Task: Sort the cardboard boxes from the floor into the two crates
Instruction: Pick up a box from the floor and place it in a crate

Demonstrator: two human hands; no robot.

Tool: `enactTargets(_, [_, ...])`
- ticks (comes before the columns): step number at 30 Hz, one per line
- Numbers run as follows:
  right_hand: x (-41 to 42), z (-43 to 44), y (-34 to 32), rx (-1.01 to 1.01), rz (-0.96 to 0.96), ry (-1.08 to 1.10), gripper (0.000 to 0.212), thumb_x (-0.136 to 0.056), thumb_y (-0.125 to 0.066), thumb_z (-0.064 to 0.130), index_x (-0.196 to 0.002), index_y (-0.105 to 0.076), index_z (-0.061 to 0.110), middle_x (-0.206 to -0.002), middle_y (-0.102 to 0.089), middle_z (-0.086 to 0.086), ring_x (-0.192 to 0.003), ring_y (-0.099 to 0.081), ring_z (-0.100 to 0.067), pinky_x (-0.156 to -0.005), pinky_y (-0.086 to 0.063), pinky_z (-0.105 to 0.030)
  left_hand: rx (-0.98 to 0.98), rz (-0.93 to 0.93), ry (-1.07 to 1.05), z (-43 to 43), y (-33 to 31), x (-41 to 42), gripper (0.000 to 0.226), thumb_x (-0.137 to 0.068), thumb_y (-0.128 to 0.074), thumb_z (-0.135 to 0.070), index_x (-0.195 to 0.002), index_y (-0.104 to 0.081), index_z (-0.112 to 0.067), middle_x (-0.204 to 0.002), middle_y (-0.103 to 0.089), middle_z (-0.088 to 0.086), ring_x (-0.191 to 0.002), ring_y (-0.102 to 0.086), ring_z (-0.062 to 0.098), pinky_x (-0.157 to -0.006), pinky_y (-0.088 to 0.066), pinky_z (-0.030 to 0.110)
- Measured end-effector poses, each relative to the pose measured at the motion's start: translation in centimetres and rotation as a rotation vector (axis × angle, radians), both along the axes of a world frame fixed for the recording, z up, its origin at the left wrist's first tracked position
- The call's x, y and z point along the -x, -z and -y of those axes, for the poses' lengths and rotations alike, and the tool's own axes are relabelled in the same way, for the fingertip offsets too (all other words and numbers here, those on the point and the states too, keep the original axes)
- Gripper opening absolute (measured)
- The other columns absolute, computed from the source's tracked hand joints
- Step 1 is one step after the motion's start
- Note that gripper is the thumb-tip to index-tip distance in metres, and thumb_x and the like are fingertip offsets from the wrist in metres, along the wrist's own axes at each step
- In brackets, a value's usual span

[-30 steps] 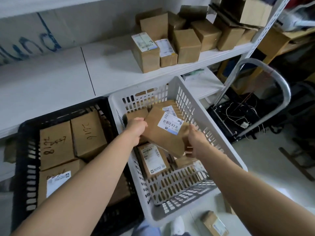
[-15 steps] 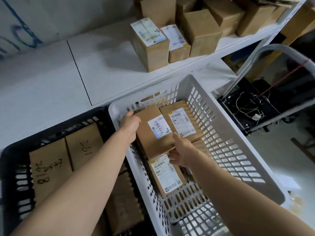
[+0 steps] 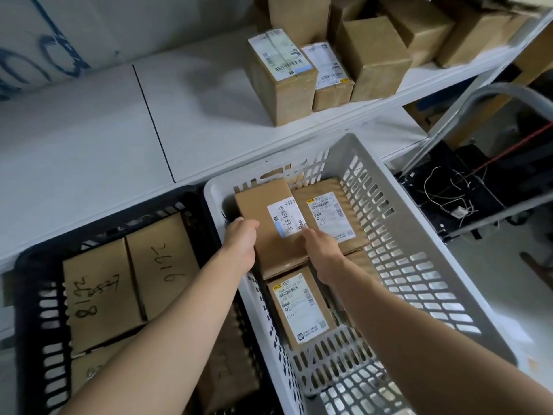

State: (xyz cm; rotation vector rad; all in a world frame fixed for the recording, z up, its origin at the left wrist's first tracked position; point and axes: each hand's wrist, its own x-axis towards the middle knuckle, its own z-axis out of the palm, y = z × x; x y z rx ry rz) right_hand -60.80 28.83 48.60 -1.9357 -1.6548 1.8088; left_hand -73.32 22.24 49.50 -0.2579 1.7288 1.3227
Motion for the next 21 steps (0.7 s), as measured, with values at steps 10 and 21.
enactTargets(10, [-4.1,-1.2,-6.1,-0.162,-0.283,0.326,0.037,-0.098,-0.048,0.030,-0.124,-0.061,0.008,-0.111,-0.060,0.005,-0.087,-0.053,-0.006,-0.080,-0.041,-0.019,-0.201,-0.426,0.192,-1.7,-6.9,-2.9,0.011,-0.094,-0.049,-0.014,-0.101,-0.055,-0.018,-0.095,-0.054,-0.003,-0.081,-0.050,0.007,-0.065,-0.035,0.014])
enactTargets(21, [-21.7,1.7,-14.8,-0.568,-0.492,0.703,0.024,-0.095,-0.054,0.037,-0.093,-0.069,0.019,-0.070,-0.066,0.024,-0.067,-0.057,0.010,-0.064,-0.044,-0.007,-0.625,-0.329,0.657,-5.6,-14.0,-22.2,0.033,-0.093,-0.053,-0.025,-0.125,-0.056,-0.015,-0.125,-0.059,-0.005,-0.109,-0.052,-0.008,-0.082,-0.037,0.008])
